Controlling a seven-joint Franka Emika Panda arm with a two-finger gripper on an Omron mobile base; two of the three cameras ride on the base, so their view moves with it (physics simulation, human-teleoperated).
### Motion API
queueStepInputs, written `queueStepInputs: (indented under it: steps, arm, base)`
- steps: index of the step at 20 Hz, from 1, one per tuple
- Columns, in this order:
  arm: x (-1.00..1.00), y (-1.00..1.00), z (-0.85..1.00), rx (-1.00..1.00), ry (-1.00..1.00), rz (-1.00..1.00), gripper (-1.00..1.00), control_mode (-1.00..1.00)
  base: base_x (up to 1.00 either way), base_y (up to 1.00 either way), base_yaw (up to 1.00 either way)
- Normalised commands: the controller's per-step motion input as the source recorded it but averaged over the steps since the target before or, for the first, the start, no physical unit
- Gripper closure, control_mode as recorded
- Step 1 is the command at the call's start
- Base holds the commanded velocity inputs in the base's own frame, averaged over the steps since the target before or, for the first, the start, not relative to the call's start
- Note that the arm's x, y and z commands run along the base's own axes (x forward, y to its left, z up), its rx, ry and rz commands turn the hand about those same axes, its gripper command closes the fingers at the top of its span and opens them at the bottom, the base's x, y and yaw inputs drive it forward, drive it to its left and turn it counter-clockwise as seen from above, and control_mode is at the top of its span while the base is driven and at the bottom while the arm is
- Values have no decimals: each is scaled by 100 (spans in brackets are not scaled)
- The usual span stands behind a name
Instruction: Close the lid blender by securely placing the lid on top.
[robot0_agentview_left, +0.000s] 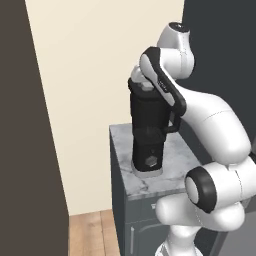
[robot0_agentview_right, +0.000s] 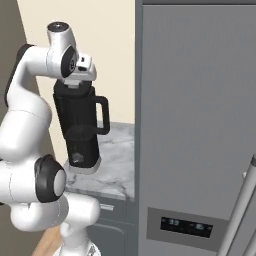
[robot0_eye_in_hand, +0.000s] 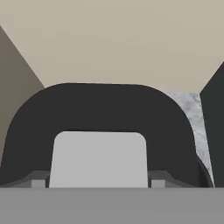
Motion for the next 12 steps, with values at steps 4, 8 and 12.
queueStepInputs:
  steps: [4, 8, 12]
  arm:
    - [0, -24, -6, 0, 10, -2, 100, -100]
    - [0, -21, -15, -2, 7, -1, 100, -100]
    - [0, -21, 0, 0, 3, -2, 100, -100]
  base:
    - [0, 0, 0]
    - [0, 0, 0]
    - [0, 0, 0]
